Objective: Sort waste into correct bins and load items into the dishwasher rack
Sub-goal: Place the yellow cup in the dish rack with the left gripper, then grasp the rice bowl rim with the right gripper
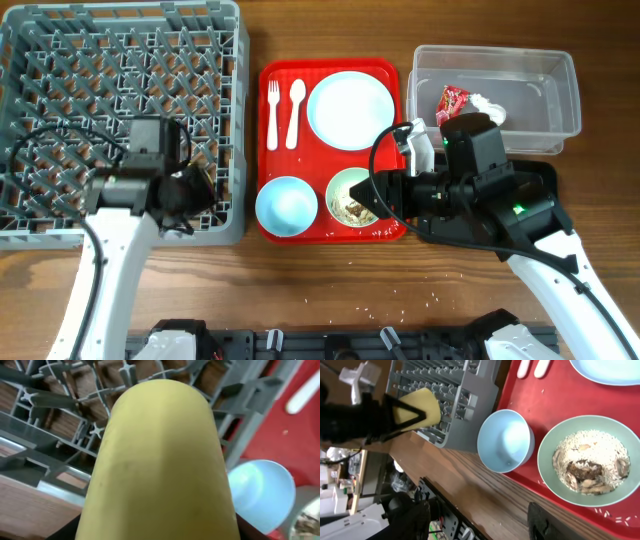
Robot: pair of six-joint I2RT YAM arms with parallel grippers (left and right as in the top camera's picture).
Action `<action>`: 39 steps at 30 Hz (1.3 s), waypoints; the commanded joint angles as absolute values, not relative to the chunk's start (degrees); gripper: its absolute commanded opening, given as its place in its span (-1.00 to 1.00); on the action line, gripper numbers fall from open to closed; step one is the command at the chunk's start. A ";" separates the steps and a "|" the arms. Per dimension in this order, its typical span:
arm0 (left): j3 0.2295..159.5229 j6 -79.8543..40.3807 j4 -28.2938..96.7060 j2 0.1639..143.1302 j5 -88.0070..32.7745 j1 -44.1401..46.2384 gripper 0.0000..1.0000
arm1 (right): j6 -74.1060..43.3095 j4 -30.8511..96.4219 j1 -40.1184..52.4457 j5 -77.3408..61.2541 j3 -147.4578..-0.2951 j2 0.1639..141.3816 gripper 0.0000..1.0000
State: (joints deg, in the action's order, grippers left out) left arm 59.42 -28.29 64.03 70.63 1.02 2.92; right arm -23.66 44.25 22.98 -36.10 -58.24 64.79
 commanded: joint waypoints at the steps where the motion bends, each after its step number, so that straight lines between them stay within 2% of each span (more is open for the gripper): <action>1: 59.09 -29.43 63.40 76.47 3.68 3.01 0.10 | -22.52 44.62 23.07 -35.31 -58.50 64.27 0.25; 6: 59.09 -29.12 61.14 83.85 0.84 3.01 0.22 | -22.52 44.66 23.07 -35.33 -58.50 64.27 0.27; 9: 59.09 -28.75 60.34 85.06 -2.37 3.01 0.46 | -22.52 44.71 23.07 -35.33 -58.50 64.27 0.27; 10: 59.16 -28.75 60.77 84.95 -2.55 2.98 0.99 | -22.50 44.71 23.07 -35.33 -58.50 64.27 0.27; 16: 69.32 -28.53 72.12 81.14 -2.61 -0.34 1.00 | -22.37 44.66 23.07 -34.24 -58.50 64.27 0.27; 19: 72.88 -20.95 75.37 76.16 -8.84 -0.25 1.00 | -22.65 44.86 23.33 -31.29 -58.50 64.27 0.25; 22: 72.88 -14.28 78.91 68.20 -12.62 -0.23 0.96 | -24.08 45.56 30.13 -22.94 -58.50 64.29 0.20; 24: 72.88 -13.69 79.75 62.63 -14.17 -0.23 0.93 | -28.10 45.60 39.18 -12.58 -58.48 65.43 0.11; 26: 72.88 -13.67 78.06 54.89 -17.23 -0.23 0.84 | -33.91 45.01 45.36 -3.20 -58.48 70.24 -0.04; 27: 72.88 -13.74 76.36 50.57 -18.04 -0.23 0.86 | -34.52 43.05 46.87 -0.27 -58.48 74.74 -0.09; 28: 72.88 -14.15 74.52 45.34 -18.00 -0.23 0.99 | -34.96 41.36 46.92 1.91 -58.50 79.35 -0.14; 30: 72.88 -14.11 73.71 39.22 -17.98 -0.23 1.00 | -36.01 36.62 46.81 2.57 -58.50 87.88 -0.28; 37: 72.88 -14.11 73.97 35.62 -18.00 -0.23 1.00 | -36.16 30.57 46.81 7.14 -58.50 96.33 -0.32; 39: 72.88 -14.11 73.97 35.62 -18.00 -0.23 1.00 | -36.03 28.40 46.81 7.16 -58.50 98.96 -0.40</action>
